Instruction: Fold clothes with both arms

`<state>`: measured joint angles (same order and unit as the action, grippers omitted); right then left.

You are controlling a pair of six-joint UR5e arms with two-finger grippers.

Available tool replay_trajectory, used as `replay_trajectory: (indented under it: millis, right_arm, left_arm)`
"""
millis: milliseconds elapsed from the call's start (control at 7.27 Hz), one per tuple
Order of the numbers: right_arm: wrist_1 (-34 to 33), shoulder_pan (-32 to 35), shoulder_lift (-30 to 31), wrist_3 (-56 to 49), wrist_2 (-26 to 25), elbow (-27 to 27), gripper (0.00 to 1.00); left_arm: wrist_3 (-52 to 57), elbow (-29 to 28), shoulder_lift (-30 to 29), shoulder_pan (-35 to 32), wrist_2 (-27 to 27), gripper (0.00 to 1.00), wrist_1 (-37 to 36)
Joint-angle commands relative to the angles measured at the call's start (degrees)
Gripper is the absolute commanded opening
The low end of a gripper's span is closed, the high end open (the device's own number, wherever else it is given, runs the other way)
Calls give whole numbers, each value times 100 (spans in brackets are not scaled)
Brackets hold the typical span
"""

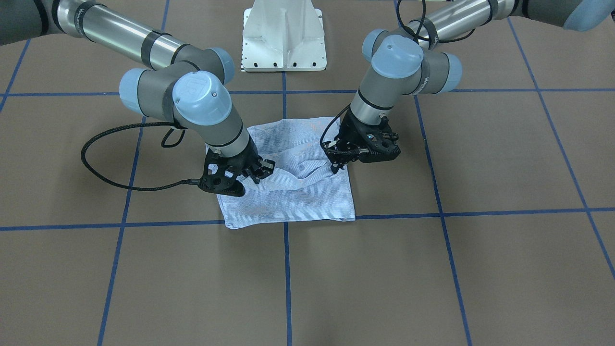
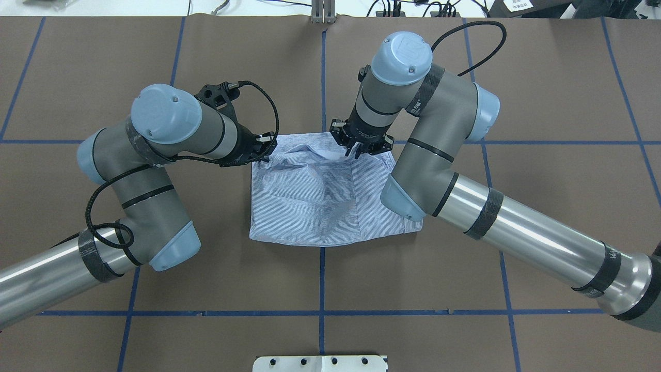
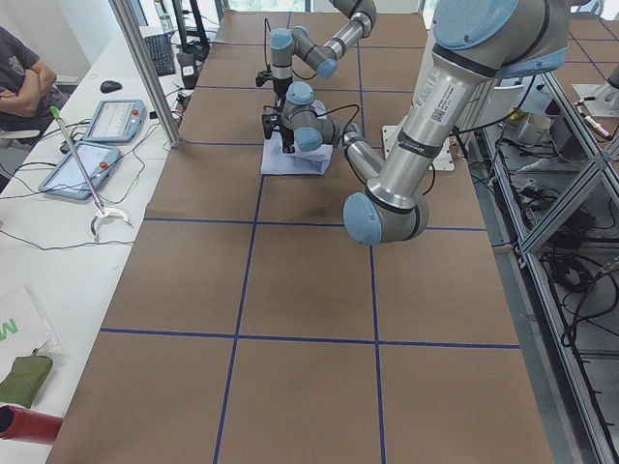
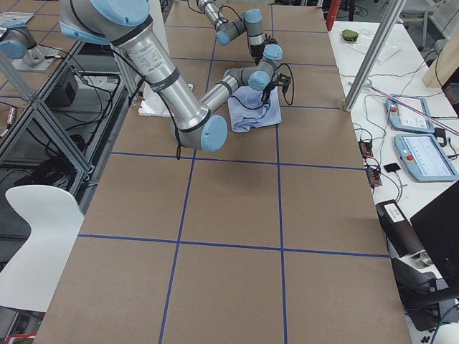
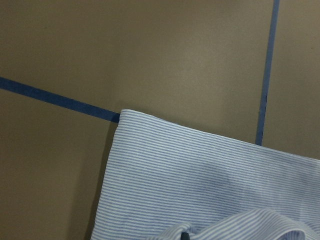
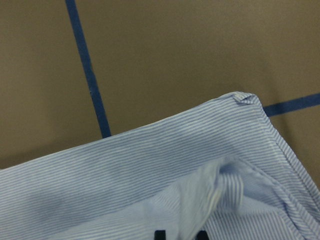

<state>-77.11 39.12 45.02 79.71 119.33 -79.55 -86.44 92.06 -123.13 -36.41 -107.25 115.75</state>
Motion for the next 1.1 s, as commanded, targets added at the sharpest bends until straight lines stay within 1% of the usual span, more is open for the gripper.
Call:
replay_trajectory:
  millis: [0, 138, 275, 413, 550, 688, 825, 963]
  right_arm:
    - [47, 130, -11, 10, -24, 71, 100]
    - [56, 192, -20, 19, 11, 62, 100]
    - [56, 192, -37, 27, 20, 36, 100]
    - [56, 192, -72, 62, 20, 10, 100]
    - [56, 184, -64, 10, 29, -25, 100]
    - [21, 210, 23, -103, 11, -217, 100]
    - [-31, 428, 172, -374, 46, -437, 100]
    - [-41, 673, 539, -821, 55, -682, 100]
  left_arm:
    - [-4, -13, -1, -59, 2, 67, -8]
    - [-4, -82, -1, -76, 11, 94, -34]
    - [5, -170, -1, -207, 11, 99, -43]
    - [14, -171, -1, -269, 2, 99, -78]
    - [14, -136, -1, -322, -154, 99, -79]
    - [40, -92, 34, -470, -382, 99, -87]
    - [388, 13, 78, -681, -550, 99, -209]
    - [1096, 310, 122, -935, -586, 99, -741]
